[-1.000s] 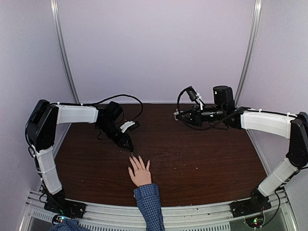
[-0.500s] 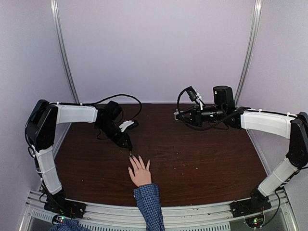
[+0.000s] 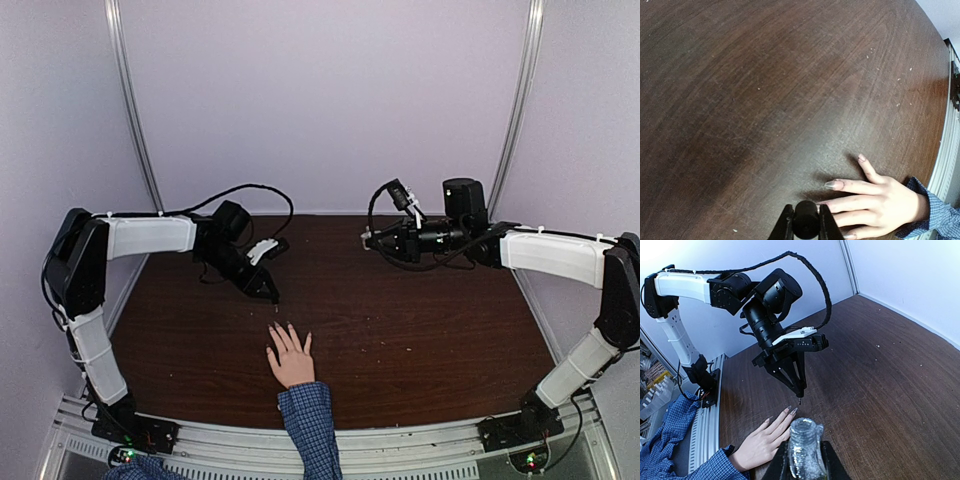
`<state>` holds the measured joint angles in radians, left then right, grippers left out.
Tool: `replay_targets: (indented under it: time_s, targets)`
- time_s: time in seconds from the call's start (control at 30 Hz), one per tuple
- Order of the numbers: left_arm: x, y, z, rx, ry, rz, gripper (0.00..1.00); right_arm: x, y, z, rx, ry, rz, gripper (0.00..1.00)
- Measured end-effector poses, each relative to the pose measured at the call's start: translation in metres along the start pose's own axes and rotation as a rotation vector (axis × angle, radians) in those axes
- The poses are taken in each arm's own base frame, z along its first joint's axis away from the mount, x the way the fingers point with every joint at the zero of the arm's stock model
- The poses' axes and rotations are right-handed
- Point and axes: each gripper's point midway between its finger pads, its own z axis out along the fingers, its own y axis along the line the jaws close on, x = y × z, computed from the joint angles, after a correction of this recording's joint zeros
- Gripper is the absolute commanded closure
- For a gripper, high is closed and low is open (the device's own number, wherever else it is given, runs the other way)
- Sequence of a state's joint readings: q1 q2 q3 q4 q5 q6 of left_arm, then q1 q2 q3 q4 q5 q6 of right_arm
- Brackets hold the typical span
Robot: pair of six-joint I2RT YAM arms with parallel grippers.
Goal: Paint the nails
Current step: Paint the nail with the hand.
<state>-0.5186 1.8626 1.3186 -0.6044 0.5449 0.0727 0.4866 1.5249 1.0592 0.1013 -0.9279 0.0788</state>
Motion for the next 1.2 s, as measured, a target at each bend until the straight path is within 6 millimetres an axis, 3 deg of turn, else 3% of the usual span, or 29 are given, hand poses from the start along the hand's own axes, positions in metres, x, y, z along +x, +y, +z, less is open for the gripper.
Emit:
replay_targets:
  time_s: [1.2]
  targets:
    - [0.023, -0.009, 0.02, 0.049, 0.092, 0.008, 1.0, 0.001, 0.0, 0.0, -0.001, 0.001, 0.001, 1.0]
